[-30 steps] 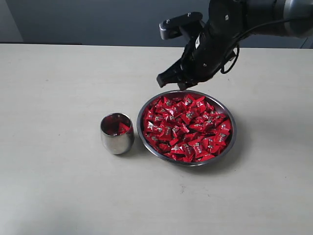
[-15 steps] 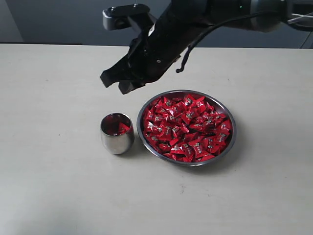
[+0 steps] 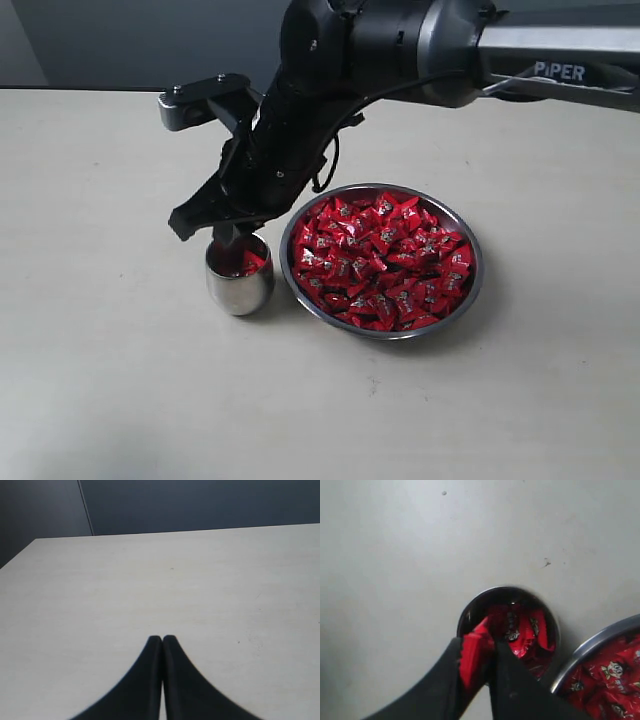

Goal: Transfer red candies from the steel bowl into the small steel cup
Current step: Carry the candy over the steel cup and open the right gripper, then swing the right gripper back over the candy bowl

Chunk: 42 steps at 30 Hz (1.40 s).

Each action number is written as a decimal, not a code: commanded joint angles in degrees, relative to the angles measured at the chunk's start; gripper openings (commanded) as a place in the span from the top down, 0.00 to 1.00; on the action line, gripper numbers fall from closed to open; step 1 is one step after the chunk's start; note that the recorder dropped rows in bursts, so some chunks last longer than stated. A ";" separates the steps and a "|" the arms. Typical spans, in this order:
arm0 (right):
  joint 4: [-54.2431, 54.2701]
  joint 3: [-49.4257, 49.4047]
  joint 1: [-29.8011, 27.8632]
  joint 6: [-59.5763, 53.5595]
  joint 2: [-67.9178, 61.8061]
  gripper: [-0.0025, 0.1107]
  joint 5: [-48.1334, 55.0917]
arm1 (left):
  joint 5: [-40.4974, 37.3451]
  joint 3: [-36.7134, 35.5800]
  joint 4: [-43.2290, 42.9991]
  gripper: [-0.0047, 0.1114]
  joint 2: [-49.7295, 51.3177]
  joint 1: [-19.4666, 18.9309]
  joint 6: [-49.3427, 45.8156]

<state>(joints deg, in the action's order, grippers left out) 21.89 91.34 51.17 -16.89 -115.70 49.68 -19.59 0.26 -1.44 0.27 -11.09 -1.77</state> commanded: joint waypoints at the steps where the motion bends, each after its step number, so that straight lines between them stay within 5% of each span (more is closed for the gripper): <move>1: -1.31 0.44 0.24 -0.26 -0.51 0.99 -0.71 | 0.45 -0.26 -0.11 0.96 -0.27 0.38 0.08; 18: -3.26 0.44 0.24 -0.13 -4.00 0.97 -3.62 | 0.45 -0.26 -0.11 0.96 -0.27 0.38 0.08; 19: -3.26 0.44 0.24 -0.13 -4.00 0.95 -3.62 | 0.45 -0.26 -0.11 0.96 -0.27 0.38 0.08; 22: -3.26 0.44 0.24 -0.13 -4.00 0.66 -3.53 | 0.45 -0.26 -0.11 0.96 -0.27 0.38 0.08; 24: -3.26 0.44 0.24 -0.13 -4.00 0.60 -3.53 | 0.45 -0.26 -0.11 0.96 -0.27 0.38 0.08; 33: -6.66 0.44 0.14 0.42 1.31 0.63 -3.55 | 0.45 -0.26 -0.11 0.96 -0.27 0.38 0.08; 39: -30.41 0.23 -0.96 16.04 6.44 0.63 -2.04 | 0.45 -0.26 -0.11 0.96 -0.27 0.38 0.08; 42: -31.62 -1.39 -6.30 18.58 9.09 0.63 -0.95 | 0.45 -0.26 -0.11 0.96 -0.27 0.38 0.08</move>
<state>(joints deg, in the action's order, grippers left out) -8.09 91.09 47.96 0.00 -108.60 48.02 -19.59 0.26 -1.44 0.27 -11.09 -1.77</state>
